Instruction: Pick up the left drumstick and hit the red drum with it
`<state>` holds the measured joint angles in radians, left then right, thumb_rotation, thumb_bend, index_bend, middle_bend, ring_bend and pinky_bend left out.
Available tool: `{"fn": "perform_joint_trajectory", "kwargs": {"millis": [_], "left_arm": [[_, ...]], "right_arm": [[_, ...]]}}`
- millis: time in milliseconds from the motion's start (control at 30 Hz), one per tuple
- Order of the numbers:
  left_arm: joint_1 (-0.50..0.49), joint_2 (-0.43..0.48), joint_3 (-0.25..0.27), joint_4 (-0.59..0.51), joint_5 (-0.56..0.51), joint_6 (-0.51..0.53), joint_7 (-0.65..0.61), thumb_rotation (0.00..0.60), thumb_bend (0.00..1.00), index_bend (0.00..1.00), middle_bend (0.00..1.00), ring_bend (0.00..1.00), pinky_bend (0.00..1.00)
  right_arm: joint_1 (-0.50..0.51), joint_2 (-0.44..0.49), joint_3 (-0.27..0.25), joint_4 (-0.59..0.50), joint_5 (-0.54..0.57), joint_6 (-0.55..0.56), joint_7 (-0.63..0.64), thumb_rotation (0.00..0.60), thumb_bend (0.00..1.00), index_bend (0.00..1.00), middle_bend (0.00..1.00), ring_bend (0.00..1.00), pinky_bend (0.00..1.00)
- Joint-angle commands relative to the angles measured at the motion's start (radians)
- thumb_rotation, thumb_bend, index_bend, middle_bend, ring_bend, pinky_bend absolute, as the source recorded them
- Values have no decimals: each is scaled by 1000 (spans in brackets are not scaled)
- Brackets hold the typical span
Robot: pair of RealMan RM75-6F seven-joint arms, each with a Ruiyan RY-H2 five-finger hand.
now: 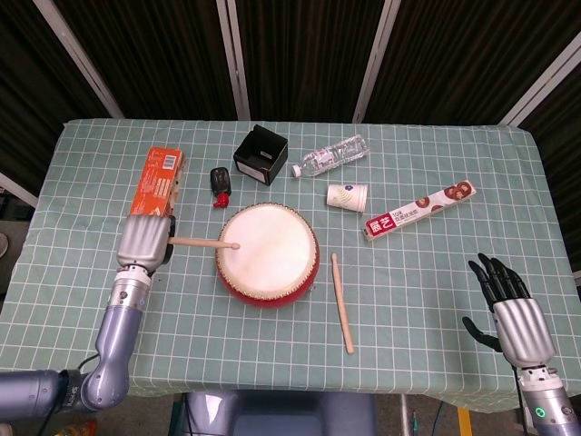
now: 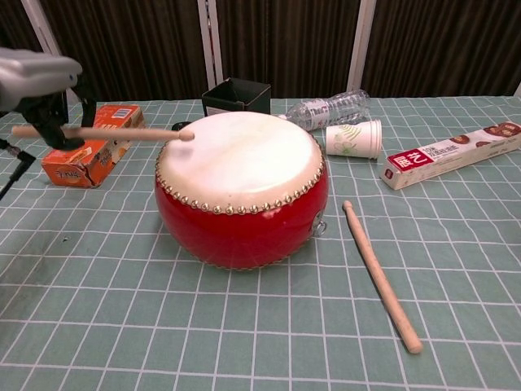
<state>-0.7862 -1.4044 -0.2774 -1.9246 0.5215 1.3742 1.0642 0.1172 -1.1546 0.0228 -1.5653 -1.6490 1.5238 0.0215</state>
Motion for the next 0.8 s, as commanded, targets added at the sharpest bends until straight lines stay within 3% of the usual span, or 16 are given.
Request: {"fn": "perform_joint_trajectory", "kwargs": {"millis": [33,133,200,533,700,800], "left_arm": [[-68,-45,14,21,-237,16,148,600,595,753,1000,1000,936],[-86,-32,-1,5,-283,26,168,600,595,752,1000,1000,936],[-82,-24,-18,-11,-237,33,115,600,595,752,1000,1000,936],[2,35,-57,-148,265,97,-257,600,594,753,1000,1000,937],[2,23,-69,-142,349,124,-298,600,594,753,1000,1000,937],[-30,-27,-60,-57,280,89,-252,600,594,753,1000,1000,937]], "right_arm": [[-2,3,0,0,1,2,9,600,291,0,0,0,135],[-2,4,-1,0,2,2,12,600,292,0,0,0,136],[-3,5,-1,1,0,5,11,600,292,0,0,0,136],[-6,3,-1,3,2,7,2,600,290,0,0,0,136],[-7,3,-2,2,1,7,-2,600,291,0,0,0,136],[-5,4,-2,0,4,2,-1,600,290,0,0,0,136]]}}
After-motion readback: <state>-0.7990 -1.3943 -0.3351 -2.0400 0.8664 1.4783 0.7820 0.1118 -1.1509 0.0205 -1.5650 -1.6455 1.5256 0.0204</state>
